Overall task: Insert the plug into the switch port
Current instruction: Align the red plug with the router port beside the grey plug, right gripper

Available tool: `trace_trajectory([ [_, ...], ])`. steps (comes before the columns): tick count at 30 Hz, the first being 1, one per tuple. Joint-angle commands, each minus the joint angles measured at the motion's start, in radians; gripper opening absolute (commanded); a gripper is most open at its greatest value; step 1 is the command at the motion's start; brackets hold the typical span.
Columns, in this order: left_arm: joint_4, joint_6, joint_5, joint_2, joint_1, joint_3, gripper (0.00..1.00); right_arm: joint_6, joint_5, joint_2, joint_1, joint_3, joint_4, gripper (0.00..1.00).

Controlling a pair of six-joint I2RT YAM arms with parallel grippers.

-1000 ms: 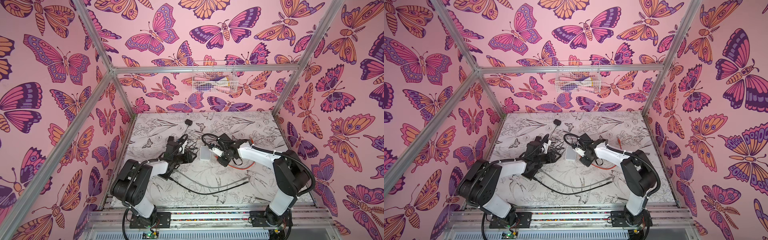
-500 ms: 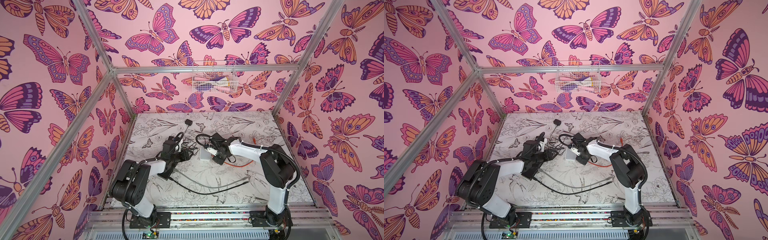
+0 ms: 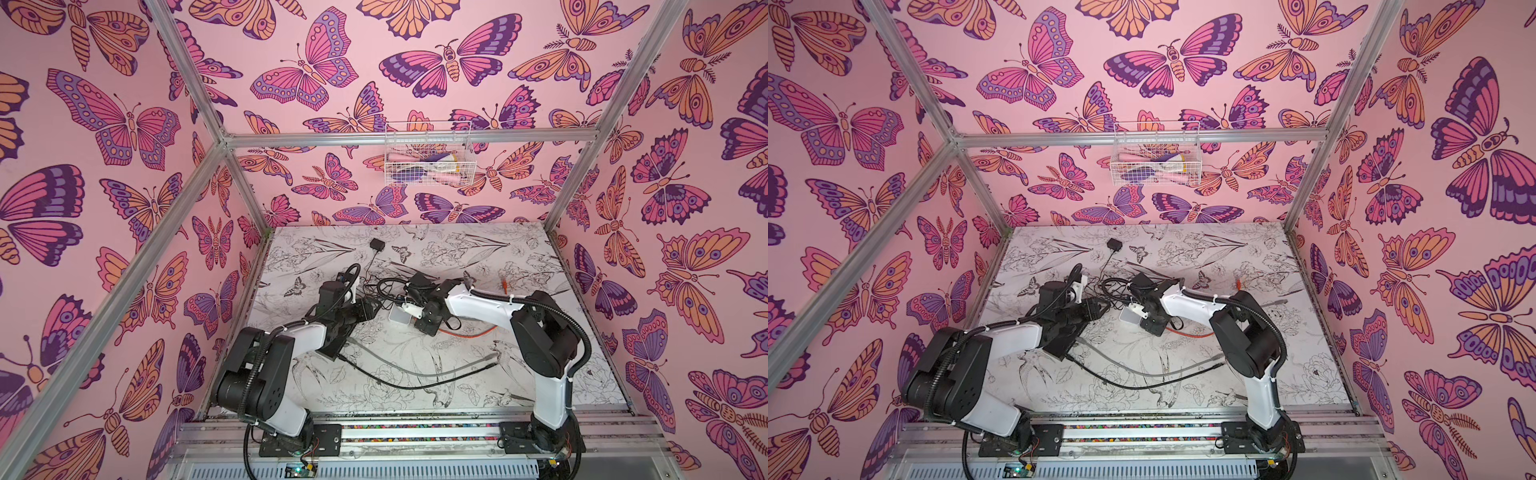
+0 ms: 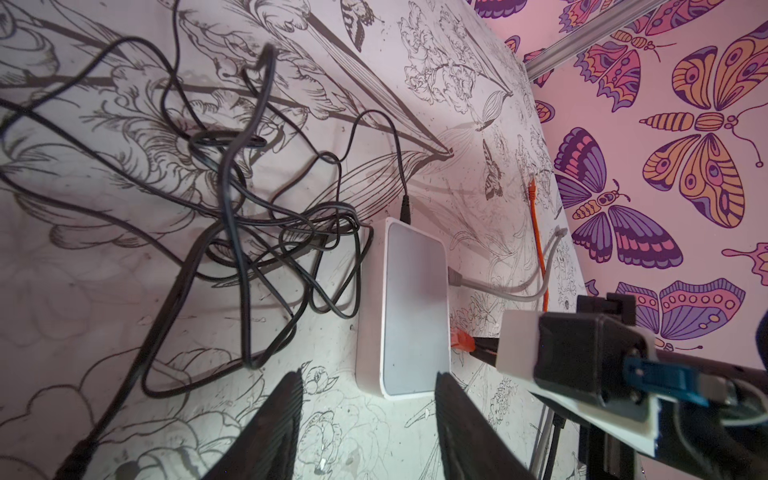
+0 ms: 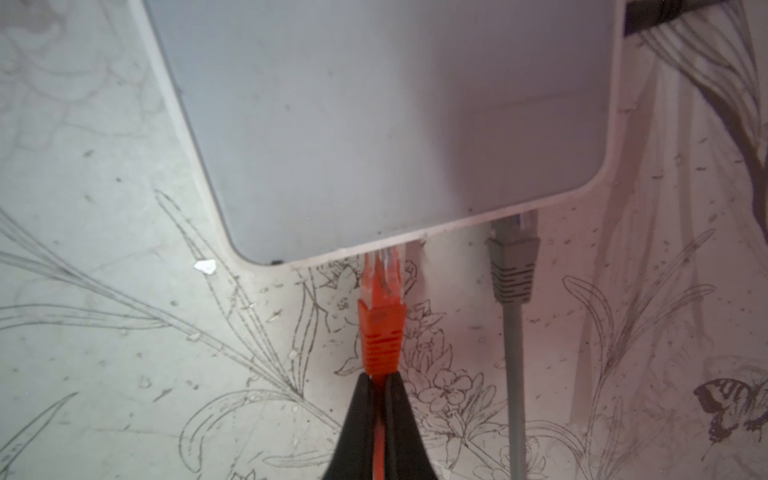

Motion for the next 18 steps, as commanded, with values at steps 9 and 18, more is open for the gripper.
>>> trace_trajectory([
  [9, -0.006, 0.043, 0.049, 0.072, -0.058, 0.037, 0.50, -0.004, 0.063, -0.043, 0.000, -0.027, 0.022, 0.00],
  [18, -0.005, 0.042, 0.038, 0.139, -0.092, 0.089, 0.49, -0.028, 0.049, -0.060, 0.024, -0.046, 0.045, 0.00],
])
